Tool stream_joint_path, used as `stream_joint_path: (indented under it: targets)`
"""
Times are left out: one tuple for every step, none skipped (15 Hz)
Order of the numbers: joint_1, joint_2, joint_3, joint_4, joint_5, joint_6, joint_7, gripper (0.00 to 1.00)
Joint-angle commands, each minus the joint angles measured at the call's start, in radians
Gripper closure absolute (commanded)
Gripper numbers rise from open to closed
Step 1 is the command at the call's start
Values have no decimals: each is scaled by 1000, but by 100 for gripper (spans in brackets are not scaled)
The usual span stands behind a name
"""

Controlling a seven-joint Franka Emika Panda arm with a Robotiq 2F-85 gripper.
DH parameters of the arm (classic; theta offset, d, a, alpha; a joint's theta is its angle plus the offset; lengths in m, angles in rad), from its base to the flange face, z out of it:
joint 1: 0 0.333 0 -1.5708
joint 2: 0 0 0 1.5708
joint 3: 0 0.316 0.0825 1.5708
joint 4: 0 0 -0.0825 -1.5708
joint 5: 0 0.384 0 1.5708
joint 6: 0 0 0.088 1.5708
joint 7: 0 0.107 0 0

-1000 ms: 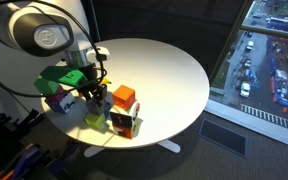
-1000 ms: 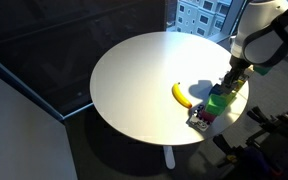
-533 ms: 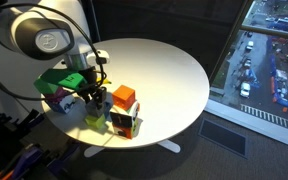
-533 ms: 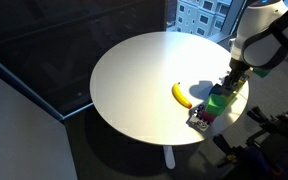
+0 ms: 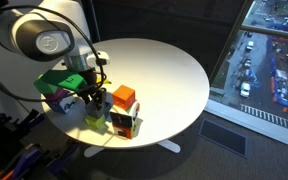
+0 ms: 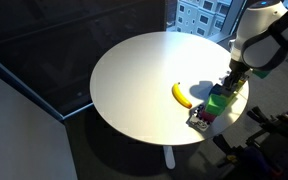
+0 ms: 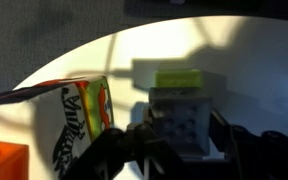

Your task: Pick up the gray block and place on top of the blue and the yellow block

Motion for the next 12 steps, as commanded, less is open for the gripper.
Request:
stream_joint_path:
  targets:
    - [-15, 3, 12, 6, 5, 4, 2, 39]
    - [-16, 2, 13, 6, 7, 2, 1, 17]
    - [-17, 1, 14, 6, 7, 0, 0, 14]
    - [-17, -3, 14, 5, 8, -5, -1, 13]
    - [-19, -10, 16, 3, 11, -13, -4, 6]
    - [-17, -19, 15, -1, 10, -19, -2, 1]
    - [-18, -26, 17, -4, 12, -24, -5, 0]
    - [-15, -36, 14, -7, 9, -29, 0, 0]
    - [-16, -47, 16, -11, 10, -38, -3, 0]
    - [-12, -59, 14, -15, 9, -44, 2, 0]
    - [-9, -76, 13, -20, 7, -53, 6, 0]
    - [-7, -89, 12, -22, 7, -61, 8, 0]
